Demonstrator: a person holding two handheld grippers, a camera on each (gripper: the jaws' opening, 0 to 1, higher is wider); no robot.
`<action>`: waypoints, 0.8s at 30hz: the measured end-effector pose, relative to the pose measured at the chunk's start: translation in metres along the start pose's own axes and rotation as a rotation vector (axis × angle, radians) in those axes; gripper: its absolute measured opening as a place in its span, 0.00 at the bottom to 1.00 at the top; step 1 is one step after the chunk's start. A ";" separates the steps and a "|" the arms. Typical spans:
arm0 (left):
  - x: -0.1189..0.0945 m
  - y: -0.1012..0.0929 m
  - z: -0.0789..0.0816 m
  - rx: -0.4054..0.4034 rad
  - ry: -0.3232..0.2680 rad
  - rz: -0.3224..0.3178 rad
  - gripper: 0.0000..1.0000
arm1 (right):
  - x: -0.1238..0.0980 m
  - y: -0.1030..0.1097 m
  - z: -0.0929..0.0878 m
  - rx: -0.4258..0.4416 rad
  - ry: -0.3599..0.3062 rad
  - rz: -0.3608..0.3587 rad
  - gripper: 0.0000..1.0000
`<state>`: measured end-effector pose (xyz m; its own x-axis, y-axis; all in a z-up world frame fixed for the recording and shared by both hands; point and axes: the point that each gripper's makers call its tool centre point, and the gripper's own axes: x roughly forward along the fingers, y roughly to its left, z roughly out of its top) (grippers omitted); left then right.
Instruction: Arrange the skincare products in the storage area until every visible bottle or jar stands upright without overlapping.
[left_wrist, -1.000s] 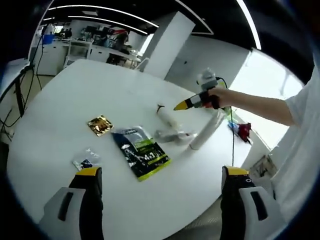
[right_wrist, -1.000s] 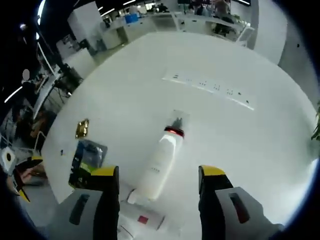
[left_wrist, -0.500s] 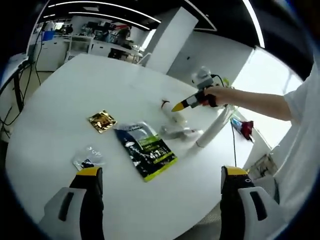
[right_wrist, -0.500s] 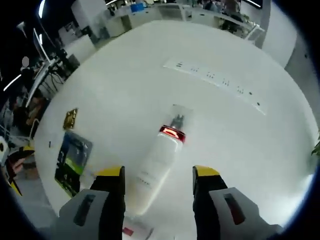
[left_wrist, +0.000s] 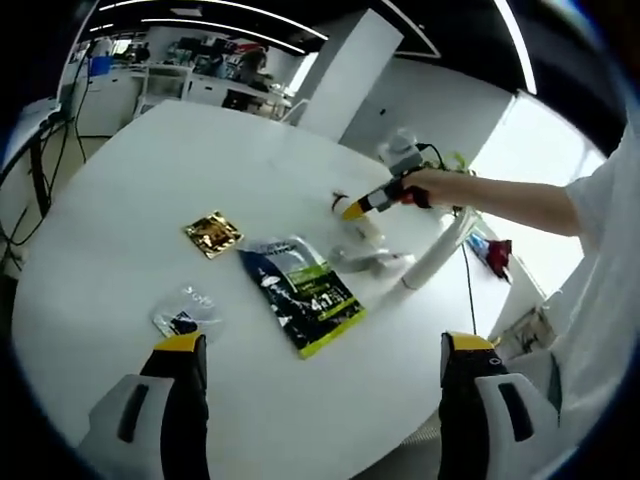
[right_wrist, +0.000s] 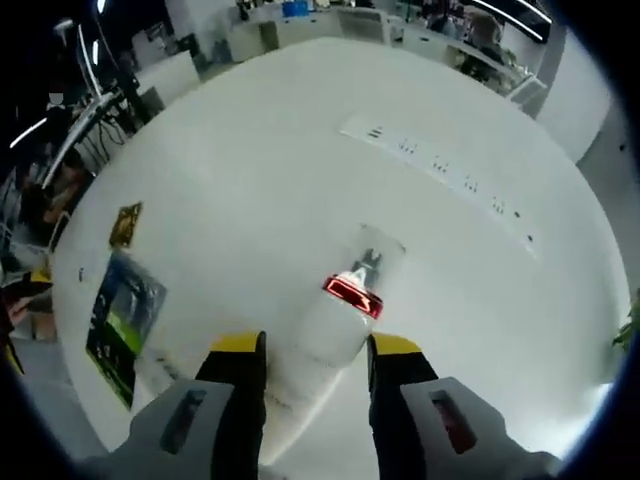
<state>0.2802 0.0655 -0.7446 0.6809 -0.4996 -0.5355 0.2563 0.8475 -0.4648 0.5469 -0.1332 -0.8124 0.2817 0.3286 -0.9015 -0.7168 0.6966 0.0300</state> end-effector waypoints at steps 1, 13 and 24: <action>0.000 0.000 0.000 -0.001 -0.001 0.000 0.89 | 0.000 0.000 -0.001 -0.004 0.006 0.003 0.38; 0.012 -0.007 0.001 0.005 0.009 -0.023 0.88 | -0.004 -0.009 -0.021 -0.236 0.151 0.035 0.28; 0.006 -0.008 0.002 0.002 -0.002 -0.012 0.88 | 0.004 -0.009 -0.031 -0.319 0.226 0.072 0.28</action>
<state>0.2837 0.0560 -0.7432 0.6793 -0.5096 -0.5280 0.2661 0.8416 -0.4700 0.5344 -0.1581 -0.8299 0.1020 0.1958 -0.9753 -0.9019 0.4318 -0.0076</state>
